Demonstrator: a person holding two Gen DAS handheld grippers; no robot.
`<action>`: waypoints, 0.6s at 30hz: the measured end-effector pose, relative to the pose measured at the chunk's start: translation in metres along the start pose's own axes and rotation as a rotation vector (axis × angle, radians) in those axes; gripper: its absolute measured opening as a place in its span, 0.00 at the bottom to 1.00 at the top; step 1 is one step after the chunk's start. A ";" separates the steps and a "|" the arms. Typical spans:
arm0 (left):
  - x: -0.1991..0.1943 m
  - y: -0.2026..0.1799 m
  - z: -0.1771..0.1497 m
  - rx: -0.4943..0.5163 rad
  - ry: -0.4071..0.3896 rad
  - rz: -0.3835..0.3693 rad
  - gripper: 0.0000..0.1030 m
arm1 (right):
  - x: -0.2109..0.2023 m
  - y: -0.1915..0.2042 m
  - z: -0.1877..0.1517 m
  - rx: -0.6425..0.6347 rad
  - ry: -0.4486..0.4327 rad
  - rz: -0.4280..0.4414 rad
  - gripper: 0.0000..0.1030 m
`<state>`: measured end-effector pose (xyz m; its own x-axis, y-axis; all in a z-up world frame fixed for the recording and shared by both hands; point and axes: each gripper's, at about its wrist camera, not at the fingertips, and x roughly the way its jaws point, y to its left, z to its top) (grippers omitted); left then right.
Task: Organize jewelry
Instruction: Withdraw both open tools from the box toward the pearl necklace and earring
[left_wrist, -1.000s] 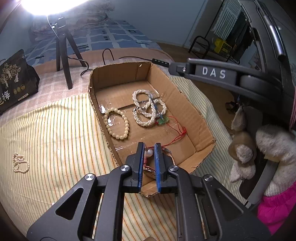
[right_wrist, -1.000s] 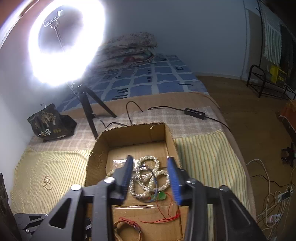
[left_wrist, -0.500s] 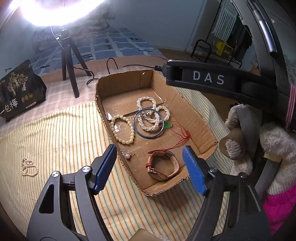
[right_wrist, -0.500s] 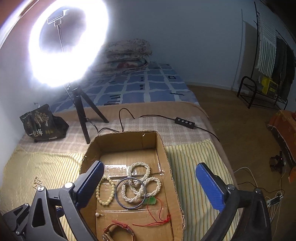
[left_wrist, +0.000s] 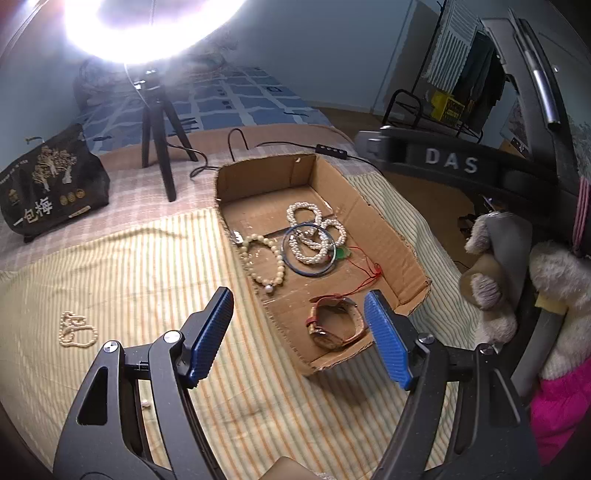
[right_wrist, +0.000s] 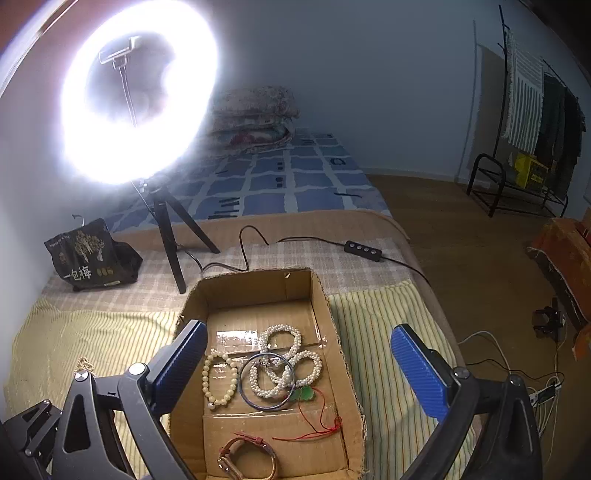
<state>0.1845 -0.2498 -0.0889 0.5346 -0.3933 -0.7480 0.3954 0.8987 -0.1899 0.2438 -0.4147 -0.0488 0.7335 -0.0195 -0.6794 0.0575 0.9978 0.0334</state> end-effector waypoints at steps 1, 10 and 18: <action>-0.003 0.002 0.000 0.002 -0.003 0.003 0.73 | -0.002 0.000 0.001 0.003 -0.003 -0.001 0.98; -0.032 0.045 -0.002 -0.032 -0.034 0.054 0.73 | -0.036 0.009 -0.002 0.017 -0.030 0.017 0.98; -0.050 0.101 -0.005 -0.117 -0.024 0.089 0.73 | -0.054 0.029 -0.026 -0.008 -0.004 0.066 0.94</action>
<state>0.1942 -0.1381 -0.0742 0.5821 -0.3141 -0.7500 0.2562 0.9462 -0.1974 0.1884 -0.3832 -0.0299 0.7383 0.0459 -0.6729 0.0034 0.9974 0.0718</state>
